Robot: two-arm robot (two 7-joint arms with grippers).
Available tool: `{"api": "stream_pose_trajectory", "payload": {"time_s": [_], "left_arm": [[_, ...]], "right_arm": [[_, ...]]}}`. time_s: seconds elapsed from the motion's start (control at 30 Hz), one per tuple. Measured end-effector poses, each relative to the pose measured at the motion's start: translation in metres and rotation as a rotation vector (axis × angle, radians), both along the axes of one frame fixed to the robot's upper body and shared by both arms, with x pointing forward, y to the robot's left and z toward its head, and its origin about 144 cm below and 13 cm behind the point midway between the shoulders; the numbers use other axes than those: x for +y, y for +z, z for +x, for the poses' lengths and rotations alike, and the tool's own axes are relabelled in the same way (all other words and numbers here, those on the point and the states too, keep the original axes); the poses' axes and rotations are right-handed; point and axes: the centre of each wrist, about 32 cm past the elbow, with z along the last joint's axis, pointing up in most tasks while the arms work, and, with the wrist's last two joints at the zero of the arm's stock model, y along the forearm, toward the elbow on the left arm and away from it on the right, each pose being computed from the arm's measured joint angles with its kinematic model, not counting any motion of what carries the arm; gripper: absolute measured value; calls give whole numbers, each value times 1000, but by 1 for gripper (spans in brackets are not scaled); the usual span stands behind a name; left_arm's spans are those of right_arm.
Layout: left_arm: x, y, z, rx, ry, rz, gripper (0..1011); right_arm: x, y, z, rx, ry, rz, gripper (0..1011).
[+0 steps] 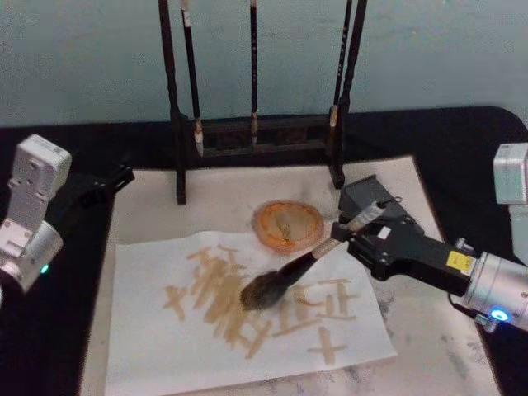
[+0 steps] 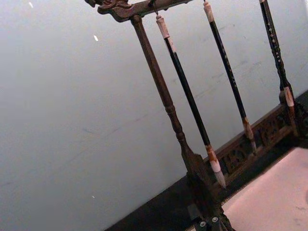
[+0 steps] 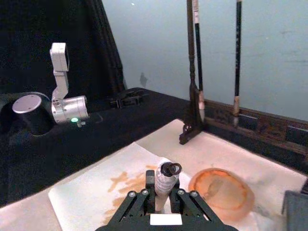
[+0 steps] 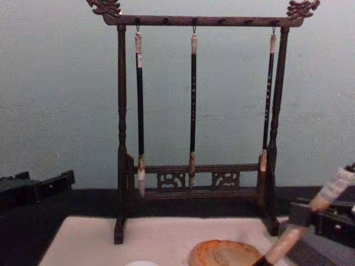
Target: Pick up the brush from the inkstone, write on the paper, then place the brush back to its original position.
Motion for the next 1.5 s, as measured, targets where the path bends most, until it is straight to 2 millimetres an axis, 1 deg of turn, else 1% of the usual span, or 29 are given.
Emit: {"api": "stream_pose_trajectory", "payload": {"time_s": [0.23,0.5,0.73,0.87,1.0,1.1,1.27,1.5], "left_arm": [[0,0,0,0,0,0,1002],[0,0,0,0,0,0,1002],[0,0,0,0,0,0,1002],[0,0,0,0,0,0,1002],[0,0,0,0,0,0,1002],[0,0,0,0,0,0,1002],[0,0,0,0,0,0,1002],[0,0,0,0,0,0,1002]], "right_arm": [[-13,2,-6,-8,-30,-10,163],[-23,7,-13,-23,-52,-1,163],[-24,22,-19,-79,-39,32,163],[-19,33,-20,-118,-16,58,163],[-13,38,-18,-135,4,70,163],[-2,40,-14,-137,35,76,163],[13,35,-7,-101,75,68,163],[24,24,0,-36,111,49,163]]}}
